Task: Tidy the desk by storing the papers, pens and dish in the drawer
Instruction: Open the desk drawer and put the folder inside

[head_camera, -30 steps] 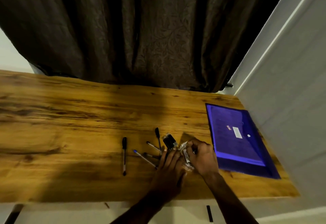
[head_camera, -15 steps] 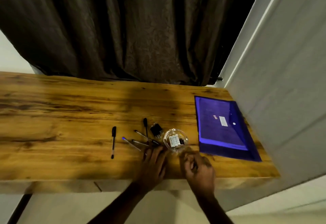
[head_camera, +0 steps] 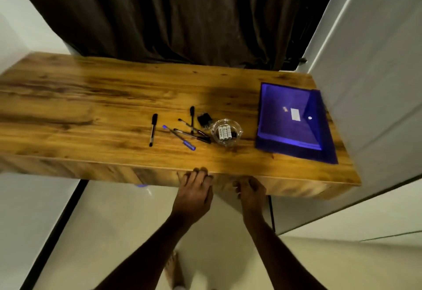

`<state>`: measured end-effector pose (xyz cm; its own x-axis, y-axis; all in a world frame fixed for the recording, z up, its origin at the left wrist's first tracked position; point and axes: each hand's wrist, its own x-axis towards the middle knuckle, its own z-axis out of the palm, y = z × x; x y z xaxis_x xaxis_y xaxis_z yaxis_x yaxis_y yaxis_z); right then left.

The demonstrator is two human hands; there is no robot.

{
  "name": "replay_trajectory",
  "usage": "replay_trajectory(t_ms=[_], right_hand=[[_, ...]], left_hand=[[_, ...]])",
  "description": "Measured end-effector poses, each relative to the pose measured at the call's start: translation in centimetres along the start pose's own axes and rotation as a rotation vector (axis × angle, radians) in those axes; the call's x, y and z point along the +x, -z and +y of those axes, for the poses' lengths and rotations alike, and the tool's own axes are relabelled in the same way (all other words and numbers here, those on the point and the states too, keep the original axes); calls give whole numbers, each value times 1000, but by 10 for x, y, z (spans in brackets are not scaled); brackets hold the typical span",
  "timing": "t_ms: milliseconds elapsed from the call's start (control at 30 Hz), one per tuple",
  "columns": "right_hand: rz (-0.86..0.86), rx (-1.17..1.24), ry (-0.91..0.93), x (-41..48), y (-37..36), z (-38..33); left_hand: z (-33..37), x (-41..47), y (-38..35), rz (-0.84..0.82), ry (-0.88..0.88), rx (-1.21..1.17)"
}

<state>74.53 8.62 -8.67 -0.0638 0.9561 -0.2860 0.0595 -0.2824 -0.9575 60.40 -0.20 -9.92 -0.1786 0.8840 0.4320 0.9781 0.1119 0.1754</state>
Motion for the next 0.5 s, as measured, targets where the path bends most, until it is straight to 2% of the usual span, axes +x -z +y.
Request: replay_trajectory(t_ms=[67, 200, 267, 400, 500], right_hand=[[-14, 67, -87, -13, 1, 13], [-66, 285, -491, -2, 2, 57], [-104, 409, -615, 17, 0, 78], [-81, 576, -731, 48, -14, 92], [-95, 654, -710, 65, -27, 97]], left_hand=[[1, -16, -1, -12, 70, -38], [2, -37, 2, -124, 152, -126], [2, -43, 5, -173, 144, -146], [-3, -50, 9, -260, 87, -127], [-10, -54, 9, -328, -7, -46]])
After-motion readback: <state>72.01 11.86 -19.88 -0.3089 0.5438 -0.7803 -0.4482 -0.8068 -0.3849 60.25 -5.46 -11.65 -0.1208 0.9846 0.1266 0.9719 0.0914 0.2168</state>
